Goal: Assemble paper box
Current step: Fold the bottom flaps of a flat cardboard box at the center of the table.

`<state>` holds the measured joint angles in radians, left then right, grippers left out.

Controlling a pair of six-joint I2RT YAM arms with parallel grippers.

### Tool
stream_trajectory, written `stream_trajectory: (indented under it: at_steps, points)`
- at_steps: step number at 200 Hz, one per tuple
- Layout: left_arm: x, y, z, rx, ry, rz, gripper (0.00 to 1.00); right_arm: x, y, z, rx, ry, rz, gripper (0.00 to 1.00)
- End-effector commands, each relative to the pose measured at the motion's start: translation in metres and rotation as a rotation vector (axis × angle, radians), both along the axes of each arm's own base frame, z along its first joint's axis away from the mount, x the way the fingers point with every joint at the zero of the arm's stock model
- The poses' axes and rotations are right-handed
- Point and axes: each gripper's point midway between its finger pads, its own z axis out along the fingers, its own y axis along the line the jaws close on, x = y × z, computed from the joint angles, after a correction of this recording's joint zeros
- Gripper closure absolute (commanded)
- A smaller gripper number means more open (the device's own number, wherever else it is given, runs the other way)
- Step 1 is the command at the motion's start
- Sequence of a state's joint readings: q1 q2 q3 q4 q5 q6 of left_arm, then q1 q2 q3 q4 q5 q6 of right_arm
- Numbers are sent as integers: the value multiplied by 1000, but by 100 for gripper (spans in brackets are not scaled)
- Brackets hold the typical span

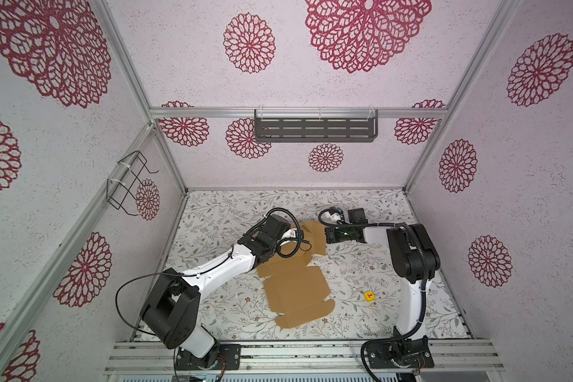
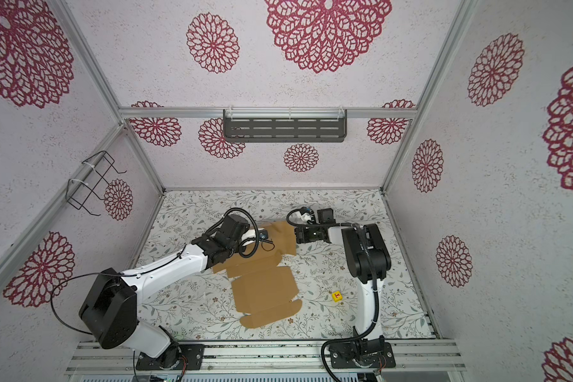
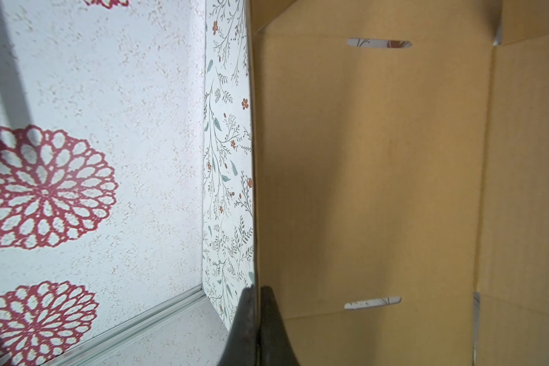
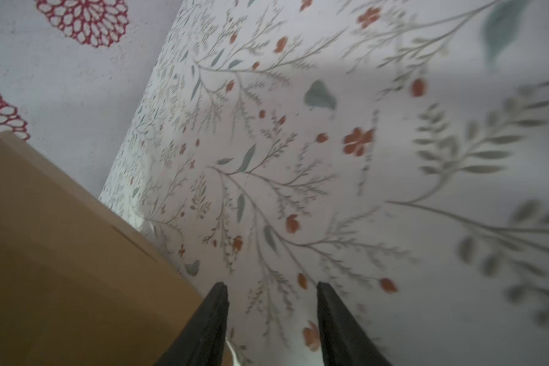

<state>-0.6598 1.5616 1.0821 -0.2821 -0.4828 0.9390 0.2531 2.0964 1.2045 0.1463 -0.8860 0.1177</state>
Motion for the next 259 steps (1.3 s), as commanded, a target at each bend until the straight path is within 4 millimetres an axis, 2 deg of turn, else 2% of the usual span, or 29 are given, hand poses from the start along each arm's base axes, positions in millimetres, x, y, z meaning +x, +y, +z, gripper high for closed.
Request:
stream_trajectory:
  at_steps: [1, 14, 80, 138, 195, 234, 259]
  points:
    - [-1, -6, 12, -19, -25, -18, 100, -9, 6, 45, 138, -93, 71, 52]
    - [0, -5, 12, -18, -28, -15, 100, -19, 10, 51, 164, -108, 102, 52]
    - [2, -5, 13, -19, -31, -6, 100, -43, 14, 73, 239, -190, 119, 52]
    - [1, -5, 16, -33, -23, 6, 100, -56, 21, 68, 172, -252, 110, 52]
    - [-7, -4, 18, -45, -7, -12, 100, -74, 35, 76, 153, -346, 101, 52]
    - [-12, -6, 24, -59, -18, -44, 100, -79, 41, 83, 136, -429, 52, 52]
    - [-19, -8, 26, -72, -17, -84, 100, -80, 47, 80, 107, -466, 27, 52]
